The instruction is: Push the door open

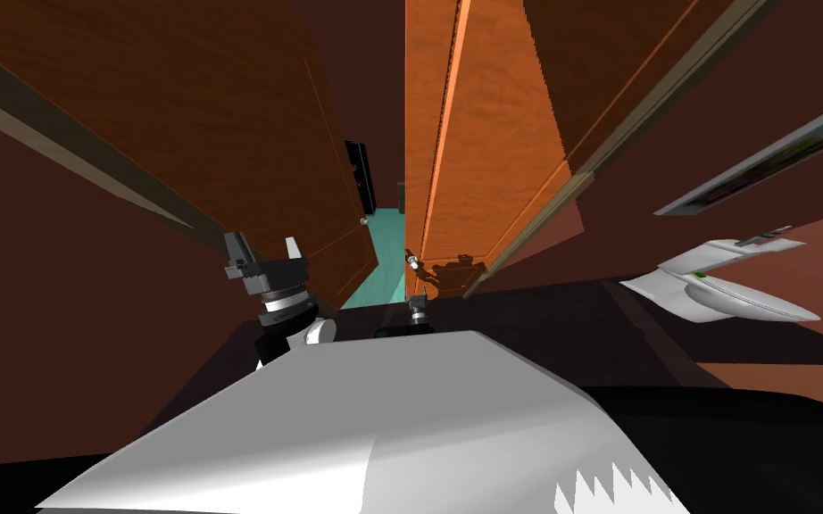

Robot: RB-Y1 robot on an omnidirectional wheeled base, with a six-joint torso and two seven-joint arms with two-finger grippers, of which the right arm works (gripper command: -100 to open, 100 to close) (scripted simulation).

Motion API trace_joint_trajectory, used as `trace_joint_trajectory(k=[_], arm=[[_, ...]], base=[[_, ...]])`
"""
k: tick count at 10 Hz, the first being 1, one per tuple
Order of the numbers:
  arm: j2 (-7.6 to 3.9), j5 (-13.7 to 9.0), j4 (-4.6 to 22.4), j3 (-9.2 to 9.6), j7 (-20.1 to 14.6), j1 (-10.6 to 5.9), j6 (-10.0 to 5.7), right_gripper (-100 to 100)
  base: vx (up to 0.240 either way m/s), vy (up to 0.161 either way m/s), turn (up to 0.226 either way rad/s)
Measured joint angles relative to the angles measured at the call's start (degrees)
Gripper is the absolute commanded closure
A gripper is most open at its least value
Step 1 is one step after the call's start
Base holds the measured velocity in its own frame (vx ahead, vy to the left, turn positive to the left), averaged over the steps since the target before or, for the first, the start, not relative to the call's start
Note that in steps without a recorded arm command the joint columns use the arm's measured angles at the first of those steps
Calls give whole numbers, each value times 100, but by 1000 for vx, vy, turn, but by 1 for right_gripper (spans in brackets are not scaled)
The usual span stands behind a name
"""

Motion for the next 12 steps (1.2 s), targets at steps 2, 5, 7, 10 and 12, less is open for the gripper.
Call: trace_joint_trajectory(k=[2, 5, 7, 10, 12], arm=[[-58, -249, 197, 181, -145, -76, -58, -100], [-69, -499, 477, 391, -308, -166, -157, -100], [-60, -564, 599, 452, -380, -207, -203, -100], [-57, -573, 646, 398, -415, -246, -176, -100], [-63, -583, 669, 348, -439, -275, -146, -100]], base=[[127, -52, 53], [80, -41, 37], [71, -1, 17], [172, 6, 19], [244, 5, 29]])
